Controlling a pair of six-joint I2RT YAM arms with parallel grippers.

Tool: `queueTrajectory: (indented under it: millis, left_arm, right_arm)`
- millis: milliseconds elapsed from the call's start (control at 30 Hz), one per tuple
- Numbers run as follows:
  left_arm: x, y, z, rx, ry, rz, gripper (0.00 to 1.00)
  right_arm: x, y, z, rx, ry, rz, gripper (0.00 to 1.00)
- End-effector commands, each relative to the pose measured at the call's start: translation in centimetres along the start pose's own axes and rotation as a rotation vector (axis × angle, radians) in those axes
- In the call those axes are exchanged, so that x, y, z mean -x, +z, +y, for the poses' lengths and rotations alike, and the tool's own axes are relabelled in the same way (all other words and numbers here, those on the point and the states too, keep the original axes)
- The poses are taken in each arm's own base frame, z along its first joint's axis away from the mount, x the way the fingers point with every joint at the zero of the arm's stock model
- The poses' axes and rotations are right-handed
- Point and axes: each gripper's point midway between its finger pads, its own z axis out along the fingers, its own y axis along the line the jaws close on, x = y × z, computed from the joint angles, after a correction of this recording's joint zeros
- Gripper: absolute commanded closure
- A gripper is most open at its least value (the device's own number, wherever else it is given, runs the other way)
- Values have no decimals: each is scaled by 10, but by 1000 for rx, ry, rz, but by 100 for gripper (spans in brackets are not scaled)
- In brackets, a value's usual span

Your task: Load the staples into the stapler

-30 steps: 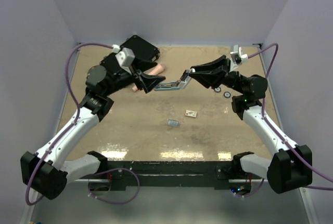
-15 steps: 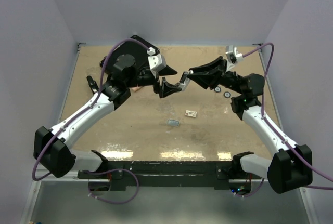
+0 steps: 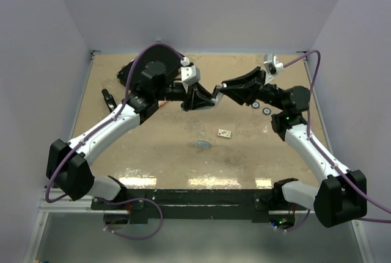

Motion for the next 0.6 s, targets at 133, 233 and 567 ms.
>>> queueTrajectory:
  millis: [133, 233, 567]
  left_arm:
    - [-11, -12, 9, 35, 11, 67, 100]
    - [-38, -29, 29, 123, -24, 184, 100]
    - [-148, -69, 84, 425, -76, 665, 100]
  right_arm:
    - [-1, -1, -8, -60, -35, 12, 51]
    - [-7, -9, -24, -179, -48, 37, 22]
    - [-33, -65, -75, -648, -51, 189, 1]
